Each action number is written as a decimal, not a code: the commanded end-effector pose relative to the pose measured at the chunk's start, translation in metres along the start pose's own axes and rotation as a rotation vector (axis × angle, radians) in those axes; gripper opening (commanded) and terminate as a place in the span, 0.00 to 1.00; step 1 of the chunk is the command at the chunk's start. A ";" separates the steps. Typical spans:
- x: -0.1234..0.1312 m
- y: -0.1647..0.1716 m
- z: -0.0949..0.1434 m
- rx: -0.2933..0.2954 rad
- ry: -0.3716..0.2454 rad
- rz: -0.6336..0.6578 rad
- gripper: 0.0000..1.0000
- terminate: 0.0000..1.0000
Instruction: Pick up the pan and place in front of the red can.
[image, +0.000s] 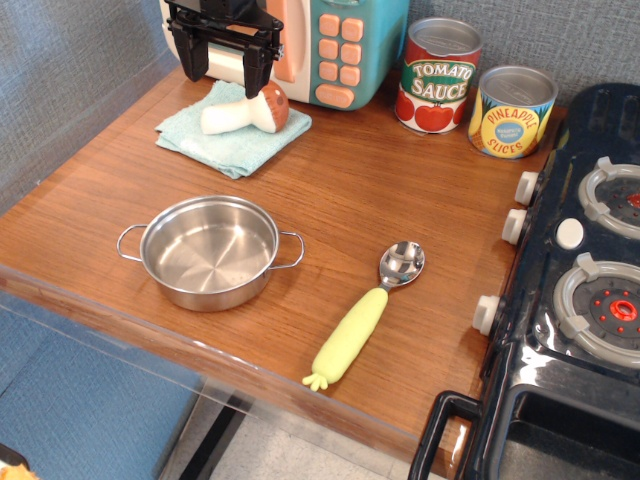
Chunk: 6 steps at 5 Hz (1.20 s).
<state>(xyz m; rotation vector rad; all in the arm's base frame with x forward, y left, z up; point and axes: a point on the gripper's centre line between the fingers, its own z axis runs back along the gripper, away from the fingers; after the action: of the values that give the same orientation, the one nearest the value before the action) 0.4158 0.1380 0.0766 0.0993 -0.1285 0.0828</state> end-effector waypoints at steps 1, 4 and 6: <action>0.000 0.000 0.000 0.000 0.000 0.000 1.00 0.00; -0.099 -0.045 0.087 -0.095 -0.187 -0.253 1.00 0.00; -0.163 -0.057 0.060 -0.088 -0.138 -0.357 1.00 0.00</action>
<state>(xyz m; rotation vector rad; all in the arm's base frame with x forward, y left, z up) 0.2495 0.0573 0.0969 0.0227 -0.2057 -0.2789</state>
